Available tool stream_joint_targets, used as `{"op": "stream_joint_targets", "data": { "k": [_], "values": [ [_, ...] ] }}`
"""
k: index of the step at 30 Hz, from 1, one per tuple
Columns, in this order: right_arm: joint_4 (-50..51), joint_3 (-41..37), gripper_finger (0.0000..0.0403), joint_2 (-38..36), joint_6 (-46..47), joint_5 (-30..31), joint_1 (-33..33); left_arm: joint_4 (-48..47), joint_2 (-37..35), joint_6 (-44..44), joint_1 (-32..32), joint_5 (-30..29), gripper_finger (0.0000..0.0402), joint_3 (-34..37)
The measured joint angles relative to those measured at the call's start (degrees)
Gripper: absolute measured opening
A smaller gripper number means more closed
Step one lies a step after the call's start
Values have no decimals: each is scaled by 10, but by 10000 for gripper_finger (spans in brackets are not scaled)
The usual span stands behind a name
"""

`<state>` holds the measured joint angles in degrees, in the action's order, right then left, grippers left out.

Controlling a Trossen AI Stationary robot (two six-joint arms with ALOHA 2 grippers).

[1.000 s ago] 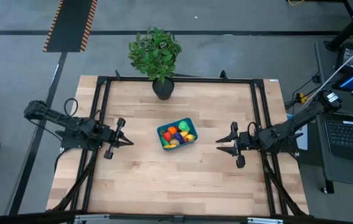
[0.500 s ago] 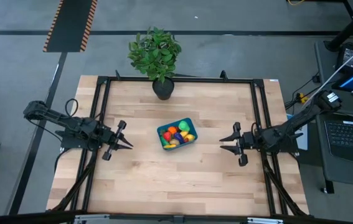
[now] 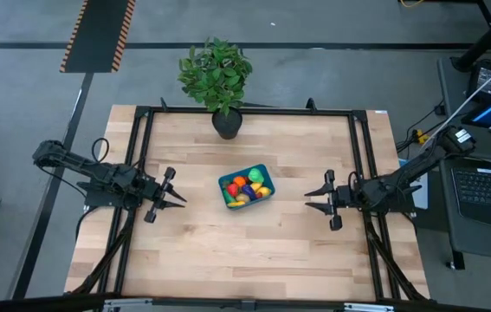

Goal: Pick and placing Produce into tupperware
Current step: Return to Home Position

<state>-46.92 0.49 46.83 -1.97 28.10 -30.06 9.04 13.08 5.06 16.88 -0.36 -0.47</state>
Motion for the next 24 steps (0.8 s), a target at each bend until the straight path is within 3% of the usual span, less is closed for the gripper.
{"op": "stream_joint_targets", "data": {
  "k": [17,24],
  "values": [
    [5,1,126,-4,5,-1,0,0,0,0,0,-1,99,0],
    [39,1,126,-90,13,-3,26,0,0,0,0,-1,108,0]
  ]
}}
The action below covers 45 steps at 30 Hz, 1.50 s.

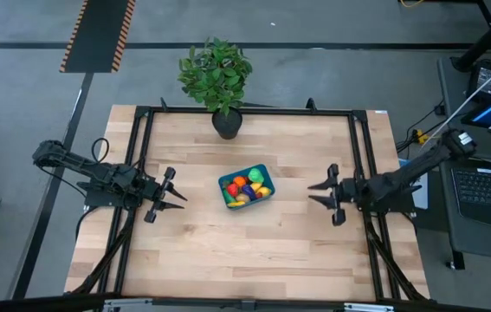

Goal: Pick and placing Produce into tupperware
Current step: Return to Home Position

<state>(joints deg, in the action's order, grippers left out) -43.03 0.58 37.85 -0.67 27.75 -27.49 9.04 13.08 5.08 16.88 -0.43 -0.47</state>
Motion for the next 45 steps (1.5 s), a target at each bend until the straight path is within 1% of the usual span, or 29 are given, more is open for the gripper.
{"op": "stream_joint_targets", "data": {
  "k": [2,4,5,7,9,13,16,18,21,25,28,30,36,45],
  "values": [
    [32,0,126,-56,11,1,24,0,0,0,0,0,111,0],
    [88,0,126,-118,24,-2,49,0,0,0,0,0,113,0],
    [120,0,126,-149,34,-14,62,0,0,0,0,0,114,0],
    [173,0,126,-201,48,-55,86,0,0,0,0,0,116,0],
    [207,-2,126,-247,38,-103,108,0,0,0,0,0,118,0],
    [222,-2,126,-310,10,-180,142,0,0,0,0,0,115,0],
    [230,-2,126,-344,-10,-212,160,0,0,0,0,0,108,0],
    [272,-1,126,-375,-8,-227,168,0,0,0,0,0,104,0],
    [323,-2,126,-378,7,-237,183,0,0,0,0,0,98,0],
    [339,-2,126,-378,19,-277,210,3,0,0,0,0,90,0],
    [342,-2,126,-378,2,-321,227,5,0,0,0,0,85,0],
    [357,-2,126,-378,-18,-335,237,5,0,0,0,-1,81,0],
    [412,-2,126,-376,-31,-334,260,5,0,0,0,-1,71,0],
    [411,-2,126,-375,-28,-334,261,5,0,0,0,-1,55,0]
  ]
}}
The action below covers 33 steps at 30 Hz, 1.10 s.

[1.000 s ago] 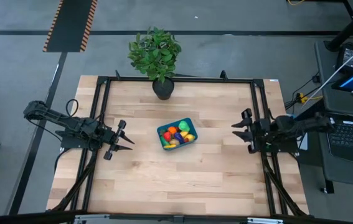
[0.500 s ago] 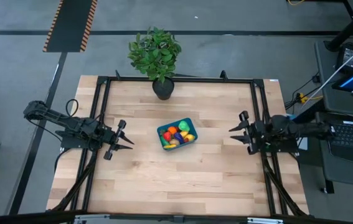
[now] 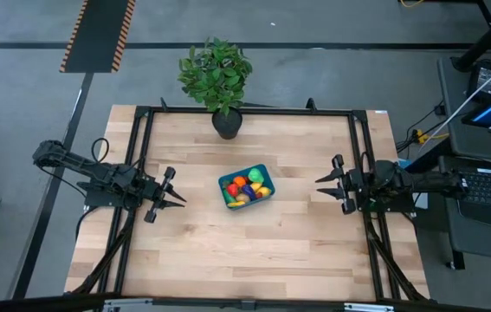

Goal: Pick and placing Produce into tupperware
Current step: Return to Home Position

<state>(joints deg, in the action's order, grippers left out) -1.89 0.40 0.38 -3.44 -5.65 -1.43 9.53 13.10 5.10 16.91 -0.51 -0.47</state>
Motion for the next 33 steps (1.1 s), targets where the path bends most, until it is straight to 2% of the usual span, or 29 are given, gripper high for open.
{"op": "stream_joint_targets", "data": {
  "k": [33],
  "values": [
    [0,0,127,0,3,1,0,0,0,0,0,0,2,0]
  ]
}}
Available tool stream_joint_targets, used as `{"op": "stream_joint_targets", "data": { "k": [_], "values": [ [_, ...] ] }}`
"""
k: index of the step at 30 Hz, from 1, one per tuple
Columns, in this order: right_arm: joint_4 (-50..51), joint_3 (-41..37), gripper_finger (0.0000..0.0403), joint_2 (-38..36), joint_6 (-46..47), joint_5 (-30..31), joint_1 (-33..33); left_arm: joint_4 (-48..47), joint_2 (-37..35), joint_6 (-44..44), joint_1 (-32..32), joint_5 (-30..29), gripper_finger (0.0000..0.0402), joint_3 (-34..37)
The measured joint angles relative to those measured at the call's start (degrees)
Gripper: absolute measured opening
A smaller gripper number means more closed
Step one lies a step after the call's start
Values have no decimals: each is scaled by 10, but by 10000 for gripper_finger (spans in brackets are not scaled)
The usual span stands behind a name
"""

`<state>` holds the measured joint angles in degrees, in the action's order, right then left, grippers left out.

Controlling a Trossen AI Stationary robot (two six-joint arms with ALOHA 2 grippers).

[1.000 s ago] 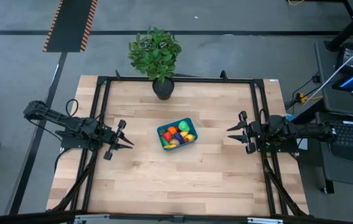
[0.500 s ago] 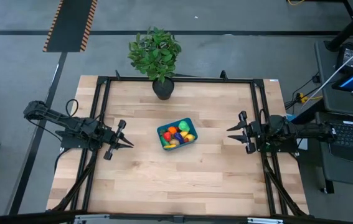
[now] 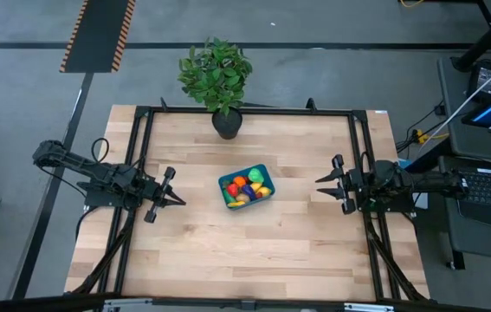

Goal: Pick and placing Produce into tupperware
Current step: Return to Home Position

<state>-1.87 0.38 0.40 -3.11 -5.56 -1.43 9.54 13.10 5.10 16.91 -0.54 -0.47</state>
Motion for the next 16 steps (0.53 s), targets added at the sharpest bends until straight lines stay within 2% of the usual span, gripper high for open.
{"op": "stream_joint_targets", "data": {
  "k": [16],
  "values": [
    [0,0,126,0,0,0,0,0,0,0,0,0,43,0]
  ]
}}
